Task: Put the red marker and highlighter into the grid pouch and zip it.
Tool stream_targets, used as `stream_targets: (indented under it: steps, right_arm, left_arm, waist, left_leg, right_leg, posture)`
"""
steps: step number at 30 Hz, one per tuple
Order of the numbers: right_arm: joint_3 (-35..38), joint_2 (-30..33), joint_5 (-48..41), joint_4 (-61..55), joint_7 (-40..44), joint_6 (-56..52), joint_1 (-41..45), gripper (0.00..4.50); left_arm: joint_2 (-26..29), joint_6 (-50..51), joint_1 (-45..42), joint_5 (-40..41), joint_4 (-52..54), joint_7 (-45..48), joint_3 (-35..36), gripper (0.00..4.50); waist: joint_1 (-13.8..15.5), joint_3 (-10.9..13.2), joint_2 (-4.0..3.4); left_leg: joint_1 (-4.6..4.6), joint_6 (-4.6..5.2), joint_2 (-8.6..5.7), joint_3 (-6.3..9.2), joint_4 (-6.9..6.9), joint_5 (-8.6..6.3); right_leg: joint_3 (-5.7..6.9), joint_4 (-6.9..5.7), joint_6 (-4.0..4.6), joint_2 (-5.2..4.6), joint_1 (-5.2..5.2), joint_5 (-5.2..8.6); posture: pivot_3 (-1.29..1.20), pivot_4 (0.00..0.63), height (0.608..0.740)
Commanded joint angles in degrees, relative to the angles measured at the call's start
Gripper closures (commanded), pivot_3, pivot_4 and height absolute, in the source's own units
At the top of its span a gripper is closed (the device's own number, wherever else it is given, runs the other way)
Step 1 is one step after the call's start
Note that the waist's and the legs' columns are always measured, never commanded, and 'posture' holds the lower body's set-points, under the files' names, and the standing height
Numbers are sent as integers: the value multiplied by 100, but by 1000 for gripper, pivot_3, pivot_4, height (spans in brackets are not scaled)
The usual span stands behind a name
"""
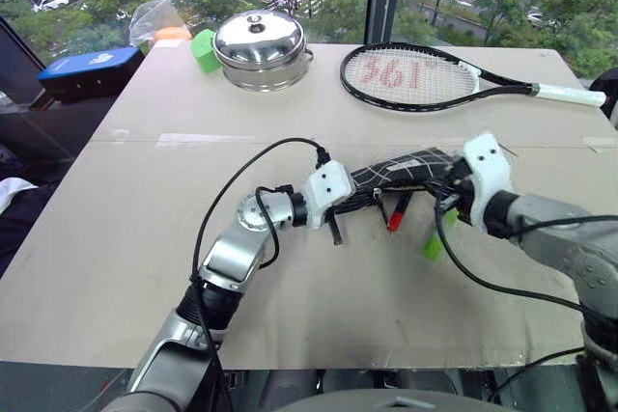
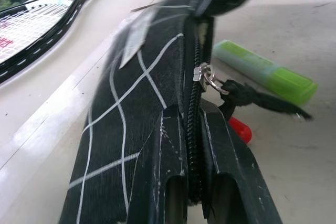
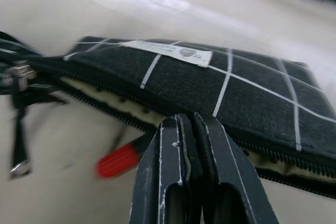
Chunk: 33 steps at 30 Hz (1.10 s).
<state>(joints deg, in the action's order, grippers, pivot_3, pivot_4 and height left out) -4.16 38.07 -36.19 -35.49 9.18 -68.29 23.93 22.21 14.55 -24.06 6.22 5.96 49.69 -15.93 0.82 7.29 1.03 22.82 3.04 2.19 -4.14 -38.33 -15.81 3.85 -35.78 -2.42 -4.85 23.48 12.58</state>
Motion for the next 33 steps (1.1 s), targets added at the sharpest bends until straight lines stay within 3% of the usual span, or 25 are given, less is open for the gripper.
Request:
stream_targets:
  steps: [1,8,13,17,20,25,28,33]
  right_arm:
    - [-550,-43,500,199,246,478,267,4387]
    - [-568,-403,675,483,553,624,397,4387]
    - [668,-1896,-11,1026,105,87,508,4387]
    - [1413,-2655,-162,1385,-337,-217,533,4387]
    - [446,-1980,644,1156,22,555,477,4387]
    - [-2353,49,3195,1201,1321,3137,719,4387]
    - [-2973,369,4051,1520,1797,3929,1012,4387]
    - [-3378,276,5027,2303,2221,4793,1418,4387]
  left_arm:
    - [-40,2,-121,15,232,-98,40,4500]
    - [-30,158,-62,94,342,-213,106,4500]
    - [-21,218,-17,162,427,-215,103,4500]
    - [-88,502,-24,356,511,-270,181,4500]
    - [4,508,-39,314,526,-240,158,4500]
    - [212,233,-158,22,331,-190,37,4500]
    - [261,182,-257,-190,229,-290,-22,4500]
    - [365,367,-288,-495,292,-485,-27,4500]
  waist:
    - [0,0,1]
    - [-3,0,1]
    - [-7,0,0]
    - [13,-1,0]
    - [-3,3,-6]
    - [-52,9,-15]
    - [-96,9,-14]
    - [-131,9,-12]
  left_leg:
    - [0,0,-1,0,0,0]
    - [5,0,1,-2,-1,0]
    - [2,0,4,-1,-1,0]
    - [3,-2,9,1,-1,1]
    - [5,-1,4,-5,-1,1]
    - [-2,0,-8,-8,2,0]
    - [-5,-2,0,-3,2,1]
    - [-5,-6,3,-5,-1,4]
  right_leg:
    - [0,0,0,1,0,0]
    - [2,2,-4,0,0,-2]
    - [1,-4,-4,7,0,-3]
    - [6,-6,-4,2,-1,-3]
    - [2,-3,-4,-3,-1,-3]
    - [-5,3,-5,2,1,0]
    - [-5,2,-7,17,1,0]
    - [-5,-1,-7,18,1,0]
  posture:
    - [0,150,740]
    - [0,150,740]
    - [0,150,740]
    - [0,150,740]
    - [0,150,740]
    - [0,150,740]
    - [0,150,740]
    - [0,150,740]
